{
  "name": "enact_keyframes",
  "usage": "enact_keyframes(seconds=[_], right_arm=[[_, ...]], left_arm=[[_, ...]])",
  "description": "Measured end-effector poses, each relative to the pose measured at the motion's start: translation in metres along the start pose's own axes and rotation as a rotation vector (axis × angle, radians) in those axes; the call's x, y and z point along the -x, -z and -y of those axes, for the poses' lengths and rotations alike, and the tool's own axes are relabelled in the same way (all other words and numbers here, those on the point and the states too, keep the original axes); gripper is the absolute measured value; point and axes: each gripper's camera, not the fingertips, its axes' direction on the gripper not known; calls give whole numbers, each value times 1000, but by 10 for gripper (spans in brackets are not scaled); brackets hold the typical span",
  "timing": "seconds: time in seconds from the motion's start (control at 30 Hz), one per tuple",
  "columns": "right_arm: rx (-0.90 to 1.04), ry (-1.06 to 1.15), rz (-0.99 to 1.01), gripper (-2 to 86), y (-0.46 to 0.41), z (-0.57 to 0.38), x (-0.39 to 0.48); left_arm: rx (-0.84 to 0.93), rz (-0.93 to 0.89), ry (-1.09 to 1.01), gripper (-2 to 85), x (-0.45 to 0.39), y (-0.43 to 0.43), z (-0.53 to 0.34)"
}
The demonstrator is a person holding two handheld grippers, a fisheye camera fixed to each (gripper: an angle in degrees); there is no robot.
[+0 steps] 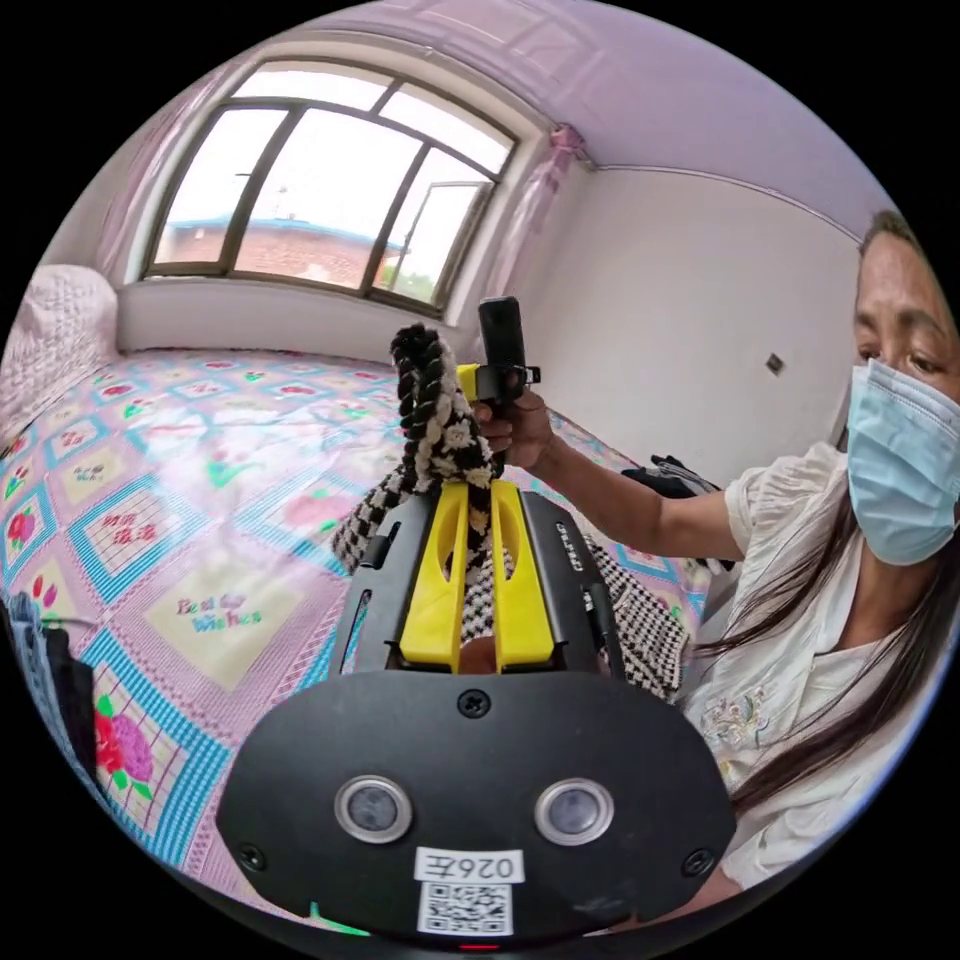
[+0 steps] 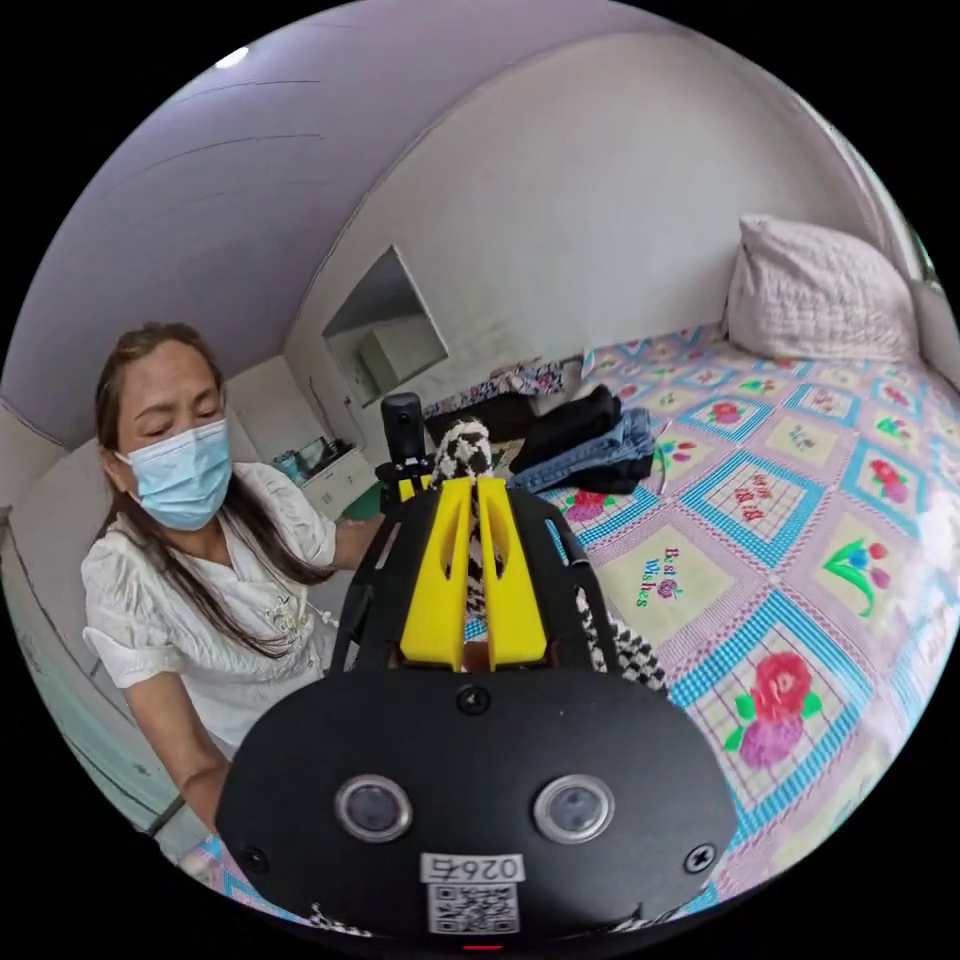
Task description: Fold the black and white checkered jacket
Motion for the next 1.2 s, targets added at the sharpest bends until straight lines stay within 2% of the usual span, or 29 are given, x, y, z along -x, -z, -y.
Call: enact_keyframes(seconds=[0.17,0.33,0.5,0.63,0.8,0.9,1.0,1.07,1.13,1.2], right_arm=[[-137,26,-142,-16,107,-69,128],[-219,-145,-280,-15,158,-193,226],[-235,-454,-302,-9,148,-306,239],[-292,-606,-337,10,145,-361,255],[-386,-669,-442,38,155,-371,299],[-340,-702,-582,43,145,-349,322],[-307,-645,-657,36,120,-315,334],[-271,-611,-642,26,98,-296,331],[-130,-628,-575,5,57,-283,315],[9,-689,-564,-6,25,-286,308]], left_arm=[[1,-177,-77,44,-69,-76,9],[173,-235,-83,47,-123,-182,-14],[512,-224,-29,68,-134,-295,-72],[598,-296,63,98,-126,-320,-94],[582,-261,53,86,-143,-305,-106],[537,-309,67,52,-149,-292,-116],[437,-229,105,1,-134,-277,-116],[369,-200,158,-6,-113,-277,-112],[347,-241,205,-8,-89,-288,-112],[507,-282,338,-9,-55,-323,-131]])
